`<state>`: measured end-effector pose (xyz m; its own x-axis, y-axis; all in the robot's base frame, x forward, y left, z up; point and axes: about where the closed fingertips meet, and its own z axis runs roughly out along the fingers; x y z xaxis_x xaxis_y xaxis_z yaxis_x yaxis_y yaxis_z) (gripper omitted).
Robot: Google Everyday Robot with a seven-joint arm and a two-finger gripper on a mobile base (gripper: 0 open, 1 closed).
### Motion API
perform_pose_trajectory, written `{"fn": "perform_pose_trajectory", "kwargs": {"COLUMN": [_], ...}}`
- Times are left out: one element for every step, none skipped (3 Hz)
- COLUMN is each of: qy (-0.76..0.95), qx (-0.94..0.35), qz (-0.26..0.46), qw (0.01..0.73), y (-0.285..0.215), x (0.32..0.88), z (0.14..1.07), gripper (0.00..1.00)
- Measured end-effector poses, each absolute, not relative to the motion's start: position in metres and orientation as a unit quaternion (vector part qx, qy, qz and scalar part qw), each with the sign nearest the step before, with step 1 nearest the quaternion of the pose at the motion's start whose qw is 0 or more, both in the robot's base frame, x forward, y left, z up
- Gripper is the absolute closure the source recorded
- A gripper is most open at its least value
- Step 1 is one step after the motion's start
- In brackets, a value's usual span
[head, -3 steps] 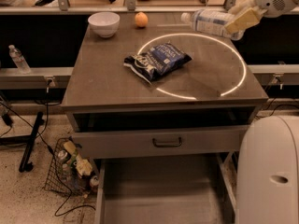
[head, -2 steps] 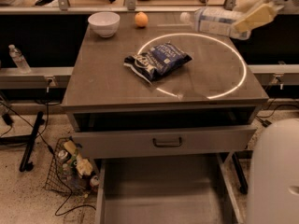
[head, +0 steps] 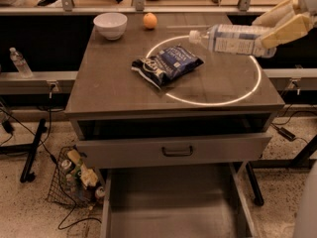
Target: Place blue plastic bottle into middle drawer
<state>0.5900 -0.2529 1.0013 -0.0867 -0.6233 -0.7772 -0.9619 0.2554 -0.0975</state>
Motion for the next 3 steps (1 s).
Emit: {"fn": "perform_pose_trajectory", "kwargs": {"qy": [0.708,0.708,0.696], "qx": [-0.555,-0.549,-0.569], "qz": [0.242,0.237,0.234], "qw": [0.364,0.375,0.371], "y": [-0.247,-0.245,-0.236], "x": [0.595,0.604,0.6], "z": [0.985,0.986,0.991], "gripper": [1.0,1.0,1.0]}}
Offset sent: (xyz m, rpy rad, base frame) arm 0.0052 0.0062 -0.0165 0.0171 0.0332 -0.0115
